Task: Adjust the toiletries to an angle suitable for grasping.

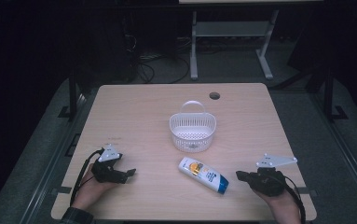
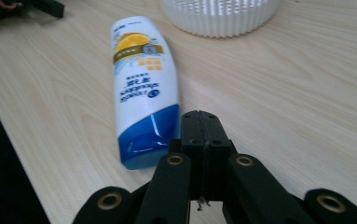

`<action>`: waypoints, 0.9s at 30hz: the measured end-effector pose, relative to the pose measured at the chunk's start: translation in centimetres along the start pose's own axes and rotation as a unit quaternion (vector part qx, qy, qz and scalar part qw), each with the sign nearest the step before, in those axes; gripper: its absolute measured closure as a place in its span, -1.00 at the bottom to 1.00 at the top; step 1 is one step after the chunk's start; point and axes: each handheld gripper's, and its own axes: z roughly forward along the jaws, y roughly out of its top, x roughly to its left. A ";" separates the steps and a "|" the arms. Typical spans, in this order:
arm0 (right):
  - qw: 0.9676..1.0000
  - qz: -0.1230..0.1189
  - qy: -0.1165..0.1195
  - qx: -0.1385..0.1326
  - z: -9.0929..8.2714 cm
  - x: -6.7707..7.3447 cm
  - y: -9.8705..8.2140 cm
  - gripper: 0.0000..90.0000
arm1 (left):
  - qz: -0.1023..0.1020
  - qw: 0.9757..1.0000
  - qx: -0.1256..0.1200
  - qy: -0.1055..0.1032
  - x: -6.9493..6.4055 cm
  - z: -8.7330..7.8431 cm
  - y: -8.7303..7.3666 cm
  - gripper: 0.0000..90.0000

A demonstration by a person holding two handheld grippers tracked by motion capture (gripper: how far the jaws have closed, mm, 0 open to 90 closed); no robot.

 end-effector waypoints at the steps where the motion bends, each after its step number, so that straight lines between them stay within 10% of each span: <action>1: 1.000 -0.002 0.003 0.000 0.1 0.2 0.1 0.99 | 0.000 1.000 0.000 0.000 0.0 0.0 0.0 -0.71; 27: 0.996 -0.037 0.069 0.029 3.0 4.2 0.6 0.99 | 0.001 1.000 0.001 0.000 0.0 0.0 0.0 -0.71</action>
